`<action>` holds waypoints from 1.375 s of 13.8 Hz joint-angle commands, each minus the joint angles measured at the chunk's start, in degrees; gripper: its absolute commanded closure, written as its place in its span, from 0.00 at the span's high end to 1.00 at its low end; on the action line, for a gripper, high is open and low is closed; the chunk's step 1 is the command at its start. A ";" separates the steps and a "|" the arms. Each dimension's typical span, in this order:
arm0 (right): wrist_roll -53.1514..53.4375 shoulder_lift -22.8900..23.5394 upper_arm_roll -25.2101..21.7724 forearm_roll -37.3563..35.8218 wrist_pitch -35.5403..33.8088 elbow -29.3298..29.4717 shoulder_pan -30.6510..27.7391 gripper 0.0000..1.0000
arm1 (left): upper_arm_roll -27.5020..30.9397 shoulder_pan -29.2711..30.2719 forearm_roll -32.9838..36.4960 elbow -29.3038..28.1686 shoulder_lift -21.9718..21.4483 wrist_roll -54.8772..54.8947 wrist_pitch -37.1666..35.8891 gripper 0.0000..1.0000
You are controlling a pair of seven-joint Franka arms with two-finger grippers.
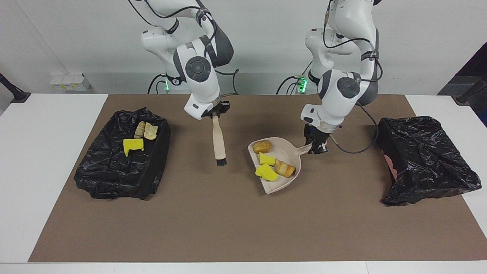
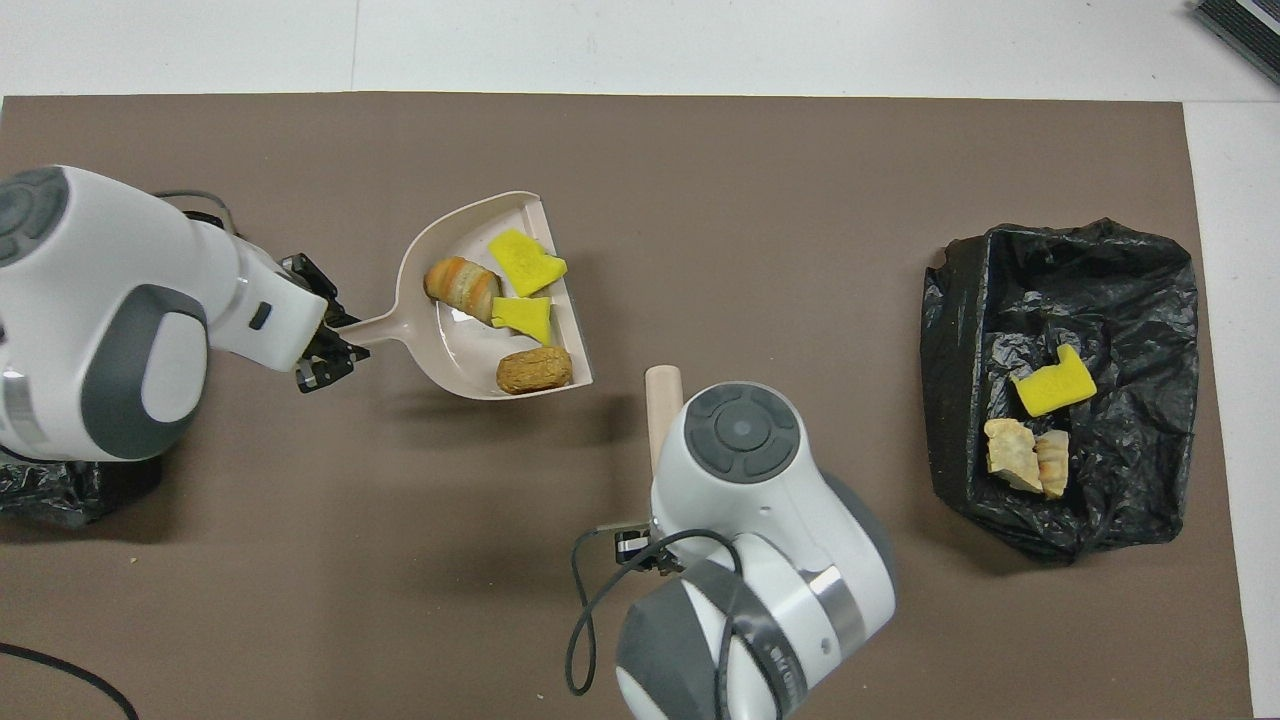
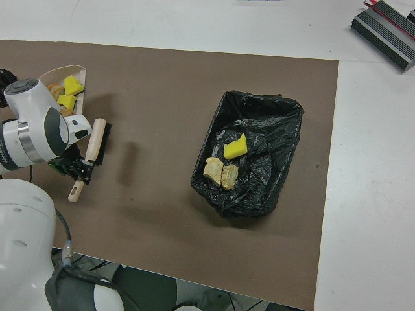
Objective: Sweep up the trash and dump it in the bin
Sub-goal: 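Carry the dustpan to the other bag and tip it with the left gripper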
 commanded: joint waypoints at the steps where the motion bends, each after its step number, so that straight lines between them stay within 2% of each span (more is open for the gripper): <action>1: 3.11 1.52 -0.16 1.78 2.98 -1.47 3.57 0.00 | -0.59 6.29 -3.86 2.51 -0.38 9.25 -5.25 0.00; 3: 5.04 2.23 -0.08 1.78 6.66 -4.00 6.05 0.00 | -0.68 10.08 -5.37 2.69 -0.56 14.36 -7.28 0.00; 7: 7.67 3.02 -0.16 1.78 13.24 -7.44 8.07 0.00 | -0.41 16.48 -5.46 7.43 -0.04 21.74 -14.39 0.00; 9: 8.39 3.11 -0.16 1.78 14.67 -7.88 8.08 0.00 | -0.50 20.97 -5.46 7.78 0.05 26.05 -16.33 0.00; 13: 8.22 4.60 -0.16 1.78 15.03 -7.80 7.99 0.00 | 0.11 28.09 -3.89 14.45 2.24 34.32 -21.87 0.00; 14: 7.78 4.78 -0.16 1.78 14.86 -7.45 7.99 0.11 | 0.03 30.20 -2.31 15.08 2.51 35.64 -22.23 0.00; 16: 6.73 5.13 -0.16 0.73 14.15 -6.13 8.08 1.00 | 0.11 33.20 0.06 16.57 2.78 37.31 -22.84 0.00; 19: 5.67 6.18 -0.51 0.29 14.33 -2.45 7.38 1.00 | 0.12 38.82 2.00 18.84 3.39 38.64 -22.76 0.00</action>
